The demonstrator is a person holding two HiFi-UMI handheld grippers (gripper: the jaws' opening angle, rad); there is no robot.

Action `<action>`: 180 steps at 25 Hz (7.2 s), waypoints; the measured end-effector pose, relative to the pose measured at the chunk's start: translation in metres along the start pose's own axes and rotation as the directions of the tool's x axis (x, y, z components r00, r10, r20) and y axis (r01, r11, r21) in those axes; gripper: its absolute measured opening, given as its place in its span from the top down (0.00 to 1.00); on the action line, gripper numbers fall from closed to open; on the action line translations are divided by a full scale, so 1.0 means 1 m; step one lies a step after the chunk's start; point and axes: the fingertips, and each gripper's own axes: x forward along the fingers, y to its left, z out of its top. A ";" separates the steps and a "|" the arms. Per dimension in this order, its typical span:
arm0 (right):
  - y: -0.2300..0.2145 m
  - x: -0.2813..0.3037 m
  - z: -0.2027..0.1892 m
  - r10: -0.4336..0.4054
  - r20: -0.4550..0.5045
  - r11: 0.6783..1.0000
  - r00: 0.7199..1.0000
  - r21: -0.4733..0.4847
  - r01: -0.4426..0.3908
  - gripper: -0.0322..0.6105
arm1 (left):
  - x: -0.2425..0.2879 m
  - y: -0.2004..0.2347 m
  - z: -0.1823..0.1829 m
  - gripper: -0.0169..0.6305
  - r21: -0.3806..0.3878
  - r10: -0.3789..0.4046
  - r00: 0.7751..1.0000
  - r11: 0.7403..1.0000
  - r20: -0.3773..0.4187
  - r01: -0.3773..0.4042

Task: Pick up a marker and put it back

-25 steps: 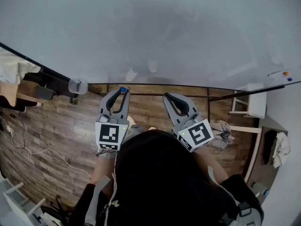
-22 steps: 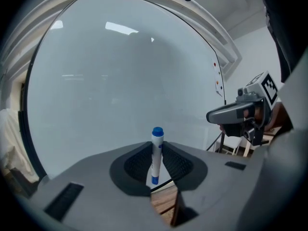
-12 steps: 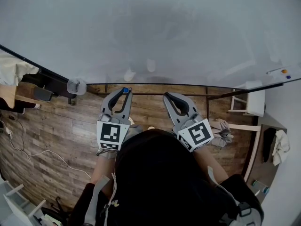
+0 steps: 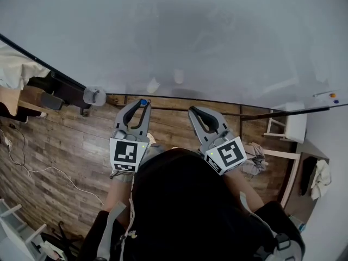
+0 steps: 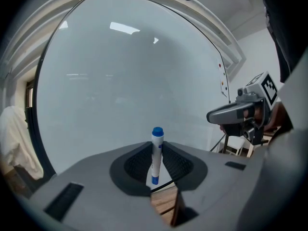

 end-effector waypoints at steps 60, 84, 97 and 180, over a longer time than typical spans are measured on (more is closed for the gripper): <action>0.109 0.177 0.017 0.264 -0.048 0.962 0.963 -0.061 -0.266 0.91 | -0.088 0.212 -0.071 0.86 -0.073 0.346 0.935 0.933 -0.083 -0.352; 0.106 0.176 0.004 0.240 -0.090 0.967 0.967 -0.066 -0.246 0.91 | -0.079 0.222 -0.116 0.86 -0.109 0.356 0.923 0.922 -0.145 -0.372; 0.104 0.169 0.007 0.255 -0.089 0.962 0.963 -0.076 -0.262 0.91 | -0.084 0.218 -0.113 0.86 -0.106 0.384 0.911 0.910 -0.150 -0.401; 0.192 0.054 -0.018 0.522 -0.079 0.844 0.850 -0.095 -0.527 0.91 | -0.228 0.048 -0.065 0.88 -0.146 0.503 0.861 0.849 -0.067 -0.507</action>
